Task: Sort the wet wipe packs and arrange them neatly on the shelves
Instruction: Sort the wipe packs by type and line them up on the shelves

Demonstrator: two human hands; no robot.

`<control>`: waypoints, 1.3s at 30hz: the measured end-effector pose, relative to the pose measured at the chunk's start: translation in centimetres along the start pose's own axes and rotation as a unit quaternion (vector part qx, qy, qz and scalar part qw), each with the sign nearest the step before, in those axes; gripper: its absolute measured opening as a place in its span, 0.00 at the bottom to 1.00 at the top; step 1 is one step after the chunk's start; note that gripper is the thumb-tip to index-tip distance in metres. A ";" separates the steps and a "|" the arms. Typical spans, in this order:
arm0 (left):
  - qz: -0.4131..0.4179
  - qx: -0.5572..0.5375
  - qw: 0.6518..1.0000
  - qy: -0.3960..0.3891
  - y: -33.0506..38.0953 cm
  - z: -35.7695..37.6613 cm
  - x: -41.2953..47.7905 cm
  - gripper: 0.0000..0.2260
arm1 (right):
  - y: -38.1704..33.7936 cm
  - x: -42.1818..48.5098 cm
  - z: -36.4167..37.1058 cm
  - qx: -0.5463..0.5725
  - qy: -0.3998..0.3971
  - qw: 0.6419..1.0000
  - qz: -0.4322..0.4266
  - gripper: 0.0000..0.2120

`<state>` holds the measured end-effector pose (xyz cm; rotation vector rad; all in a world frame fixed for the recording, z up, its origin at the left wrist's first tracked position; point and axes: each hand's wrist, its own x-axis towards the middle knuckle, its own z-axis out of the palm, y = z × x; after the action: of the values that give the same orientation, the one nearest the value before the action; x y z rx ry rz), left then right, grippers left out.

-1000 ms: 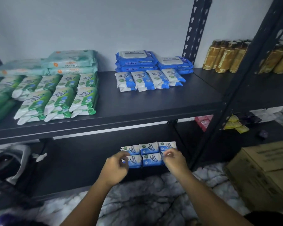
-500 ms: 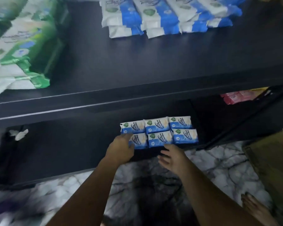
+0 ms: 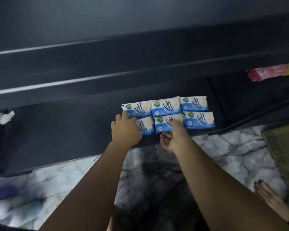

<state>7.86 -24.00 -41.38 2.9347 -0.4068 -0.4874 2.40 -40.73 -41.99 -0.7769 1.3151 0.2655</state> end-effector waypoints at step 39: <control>-0.099 -0.189 0.973 -0.088 -2.3 2.6 -0.6 0.10 | 3.3 -0.1 0.8 0.015 0.133 0.984 -0.116 0.16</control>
<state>6.98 -21.83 -44.02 2.5809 -0.0283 -0.7603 1.07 -37.82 -43.06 -0.9553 1.4585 -0.0466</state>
